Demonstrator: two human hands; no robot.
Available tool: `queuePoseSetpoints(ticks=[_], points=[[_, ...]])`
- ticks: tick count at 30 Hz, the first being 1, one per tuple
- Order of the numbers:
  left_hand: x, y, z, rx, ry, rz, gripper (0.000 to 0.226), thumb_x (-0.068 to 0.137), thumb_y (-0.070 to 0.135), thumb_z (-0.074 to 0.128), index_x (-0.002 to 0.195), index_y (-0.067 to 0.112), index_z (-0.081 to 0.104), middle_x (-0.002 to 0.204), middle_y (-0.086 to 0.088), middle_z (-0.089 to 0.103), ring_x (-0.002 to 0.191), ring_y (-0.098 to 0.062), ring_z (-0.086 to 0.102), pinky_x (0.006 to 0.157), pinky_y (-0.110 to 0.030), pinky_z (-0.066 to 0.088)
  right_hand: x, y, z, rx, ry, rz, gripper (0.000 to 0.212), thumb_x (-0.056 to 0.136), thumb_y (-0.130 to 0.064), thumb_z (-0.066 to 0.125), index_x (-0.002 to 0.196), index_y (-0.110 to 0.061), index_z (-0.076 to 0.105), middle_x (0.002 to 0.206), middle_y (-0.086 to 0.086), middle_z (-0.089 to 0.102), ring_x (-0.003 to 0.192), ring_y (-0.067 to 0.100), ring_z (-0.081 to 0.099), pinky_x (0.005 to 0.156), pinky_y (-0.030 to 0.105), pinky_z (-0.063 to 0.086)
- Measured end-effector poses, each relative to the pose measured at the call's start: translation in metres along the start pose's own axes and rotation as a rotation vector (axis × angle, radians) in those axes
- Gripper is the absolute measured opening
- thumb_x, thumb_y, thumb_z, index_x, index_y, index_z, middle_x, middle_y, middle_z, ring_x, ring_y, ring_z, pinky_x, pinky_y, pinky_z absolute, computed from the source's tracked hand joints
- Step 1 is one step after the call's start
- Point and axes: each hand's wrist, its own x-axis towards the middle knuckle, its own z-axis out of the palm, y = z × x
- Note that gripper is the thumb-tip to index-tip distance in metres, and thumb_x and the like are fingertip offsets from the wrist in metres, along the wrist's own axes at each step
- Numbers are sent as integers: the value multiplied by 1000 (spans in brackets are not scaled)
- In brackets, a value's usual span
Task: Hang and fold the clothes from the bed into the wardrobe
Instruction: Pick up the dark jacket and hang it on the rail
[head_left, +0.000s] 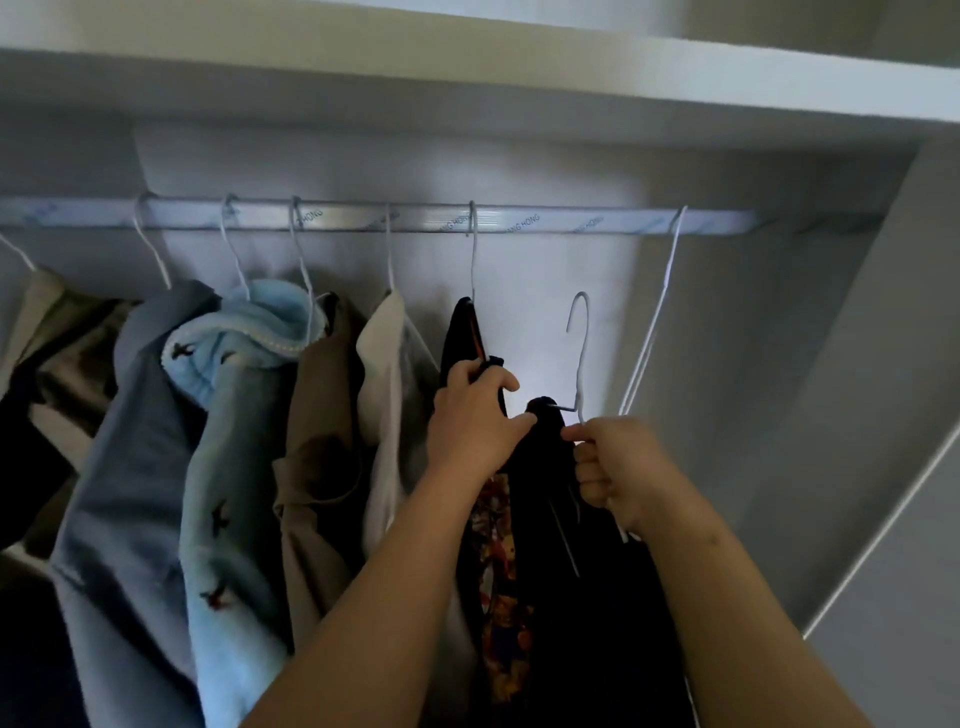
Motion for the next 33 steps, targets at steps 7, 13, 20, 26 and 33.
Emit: queuePoseSetpoints(ticks=[7,13,20,26,33], points=[[18,-16,-12,-152,-15,2,22,84,2,51,91,22,57,125,-3,47,100,-15,51,81,-19,44,19,-42,7,-11,-51,-105,22,92,-1,33,79,-5,50,34,-9,26,27,4,18,29,13,14],[38,-5,-23,-261,34,15,24,88,3,55,109,13,58,122,-5,53,108,-14,51,79,-14,36,42,-90,24,9,-84,-210,27,92,0,27,72,-6,44,31,-8,26,24,3,16,29,10,12],[34,-10,-7,-170,53,7,23,78,8,63,95,20,54,113,-1,50,99,-18,53,82,-29,45,94,-114,37,-47,-90,-225,29,94,4,29,70,-7,40,55,4,36,24,5,21,29,10,17],[26,-21,6,-385,1,-66,38,82,-5,47,98,29,48,107,2,52,77,-4,51,53,-7,38,117,-69,33,-492,0,-289,19,93,1,38,102,0,55,80,13,58,60,18,49,54,25,41],[17,-31,14,-684,7,-114,69,81,-10,46,133,35,36,123,4,50,95,-12,60,66,-17,50,81,-38,29,-739,159,-509,49,88,-23,53,135,-21,43,128,9,52,115,31,50,100,50,38]])
